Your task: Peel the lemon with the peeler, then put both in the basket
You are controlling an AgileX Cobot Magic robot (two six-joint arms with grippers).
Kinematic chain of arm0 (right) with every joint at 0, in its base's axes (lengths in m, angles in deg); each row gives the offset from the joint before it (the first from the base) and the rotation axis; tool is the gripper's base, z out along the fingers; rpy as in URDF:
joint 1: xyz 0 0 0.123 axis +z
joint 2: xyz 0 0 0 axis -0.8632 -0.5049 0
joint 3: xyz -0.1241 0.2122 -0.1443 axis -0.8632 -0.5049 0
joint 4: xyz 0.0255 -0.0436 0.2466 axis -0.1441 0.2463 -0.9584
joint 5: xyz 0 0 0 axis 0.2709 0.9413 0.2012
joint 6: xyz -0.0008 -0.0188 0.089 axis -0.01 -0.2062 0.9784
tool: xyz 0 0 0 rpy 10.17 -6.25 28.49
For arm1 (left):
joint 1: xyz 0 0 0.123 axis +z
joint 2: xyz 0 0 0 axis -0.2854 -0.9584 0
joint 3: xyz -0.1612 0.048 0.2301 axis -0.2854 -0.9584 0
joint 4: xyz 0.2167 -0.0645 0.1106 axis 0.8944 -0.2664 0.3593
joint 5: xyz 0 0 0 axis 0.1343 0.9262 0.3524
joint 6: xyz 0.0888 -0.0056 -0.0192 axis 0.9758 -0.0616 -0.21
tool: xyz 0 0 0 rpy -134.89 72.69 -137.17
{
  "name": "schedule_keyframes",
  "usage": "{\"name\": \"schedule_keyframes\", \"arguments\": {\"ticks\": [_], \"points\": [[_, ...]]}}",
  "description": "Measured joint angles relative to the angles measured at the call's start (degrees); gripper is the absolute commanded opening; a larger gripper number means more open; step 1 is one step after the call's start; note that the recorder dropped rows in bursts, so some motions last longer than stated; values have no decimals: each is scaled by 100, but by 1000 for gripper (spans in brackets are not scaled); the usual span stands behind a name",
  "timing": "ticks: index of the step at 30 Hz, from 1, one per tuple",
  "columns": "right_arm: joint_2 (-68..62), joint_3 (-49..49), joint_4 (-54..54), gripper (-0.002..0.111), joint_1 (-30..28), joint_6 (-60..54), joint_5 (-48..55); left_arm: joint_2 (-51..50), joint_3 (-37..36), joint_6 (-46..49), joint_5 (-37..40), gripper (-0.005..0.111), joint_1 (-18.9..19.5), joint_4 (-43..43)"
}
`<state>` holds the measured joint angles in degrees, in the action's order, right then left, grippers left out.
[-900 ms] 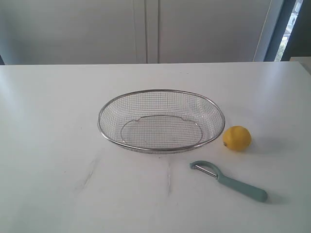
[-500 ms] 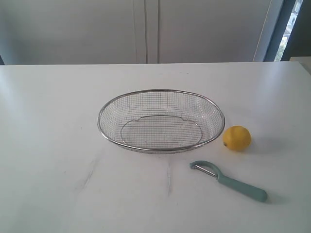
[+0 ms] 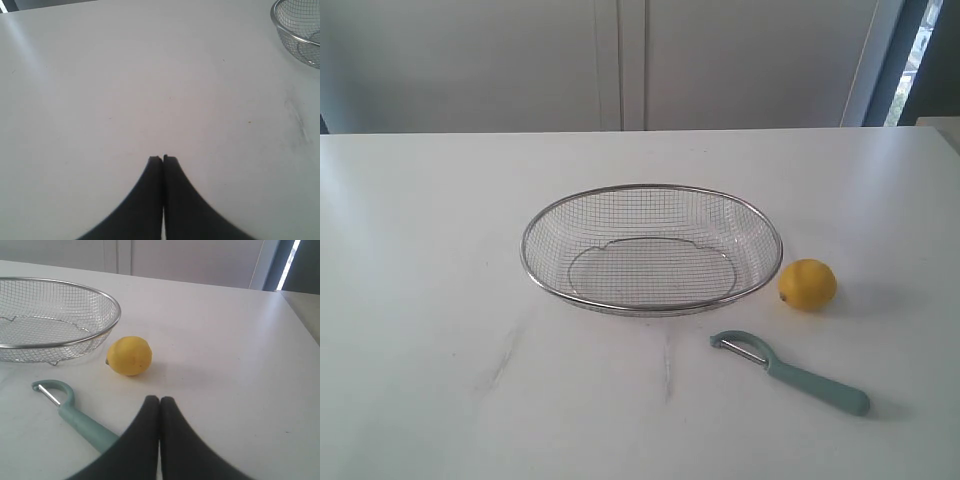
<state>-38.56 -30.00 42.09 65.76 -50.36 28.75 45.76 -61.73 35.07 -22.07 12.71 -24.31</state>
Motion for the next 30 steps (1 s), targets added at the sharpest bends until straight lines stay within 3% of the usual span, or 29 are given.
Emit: {"name": "schedule_keyframes", "arguments": {"ticks": [30], "points": [[0, 0, 0, 0, 0, 0, -61, 0, 0, 0, 0, 0, 0, 0]]}}
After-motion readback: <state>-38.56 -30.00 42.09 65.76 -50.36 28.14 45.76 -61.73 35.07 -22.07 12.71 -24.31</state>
